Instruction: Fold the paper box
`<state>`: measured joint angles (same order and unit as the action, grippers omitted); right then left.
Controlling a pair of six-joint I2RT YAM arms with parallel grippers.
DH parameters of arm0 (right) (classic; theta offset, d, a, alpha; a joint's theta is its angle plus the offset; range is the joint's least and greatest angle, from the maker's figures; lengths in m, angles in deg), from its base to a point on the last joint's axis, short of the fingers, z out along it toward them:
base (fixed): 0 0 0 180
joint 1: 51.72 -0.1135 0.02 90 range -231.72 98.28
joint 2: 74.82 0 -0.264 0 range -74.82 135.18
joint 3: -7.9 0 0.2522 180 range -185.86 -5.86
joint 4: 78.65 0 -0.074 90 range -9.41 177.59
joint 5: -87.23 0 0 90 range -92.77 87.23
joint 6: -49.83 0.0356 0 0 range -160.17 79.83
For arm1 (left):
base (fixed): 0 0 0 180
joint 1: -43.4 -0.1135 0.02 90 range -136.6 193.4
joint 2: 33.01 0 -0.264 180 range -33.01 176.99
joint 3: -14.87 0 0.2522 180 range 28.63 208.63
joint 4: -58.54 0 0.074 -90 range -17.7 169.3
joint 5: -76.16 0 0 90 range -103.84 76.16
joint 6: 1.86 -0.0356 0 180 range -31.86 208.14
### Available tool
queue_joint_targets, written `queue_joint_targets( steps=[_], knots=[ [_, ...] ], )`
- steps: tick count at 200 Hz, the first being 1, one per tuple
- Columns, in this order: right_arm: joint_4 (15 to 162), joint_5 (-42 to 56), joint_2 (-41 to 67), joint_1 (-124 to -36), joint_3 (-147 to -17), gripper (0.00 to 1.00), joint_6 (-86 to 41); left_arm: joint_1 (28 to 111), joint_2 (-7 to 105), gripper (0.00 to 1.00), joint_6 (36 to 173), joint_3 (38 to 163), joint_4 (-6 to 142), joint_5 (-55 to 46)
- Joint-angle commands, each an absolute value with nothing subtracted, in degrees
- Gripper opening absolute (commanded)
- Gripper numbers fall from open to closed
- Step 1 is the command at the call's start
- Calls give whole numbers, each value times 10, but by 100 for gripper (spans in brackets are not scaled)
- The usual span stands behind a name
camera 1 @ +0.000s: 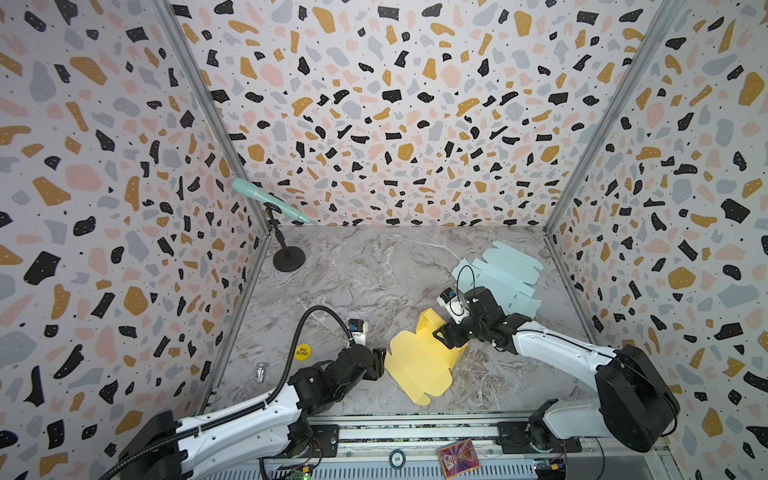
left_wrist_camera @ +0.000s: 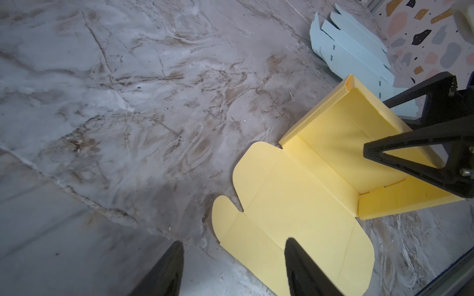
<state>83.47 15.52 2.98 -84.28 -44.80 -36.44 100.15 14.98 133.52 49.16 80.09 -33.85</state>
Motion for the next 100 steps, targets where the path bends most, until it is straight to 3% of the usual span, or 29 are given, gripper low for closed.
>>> queue_joint_targets(
  steps=[1,100],
  knots=[
    [879,237,11,-810,-428,75,-353,1004,128,68,1357,501,797,-339],
    [982,368,13,-700,-366,73,-297,1004,137,84,1397,458,718,-299]
  ],
)
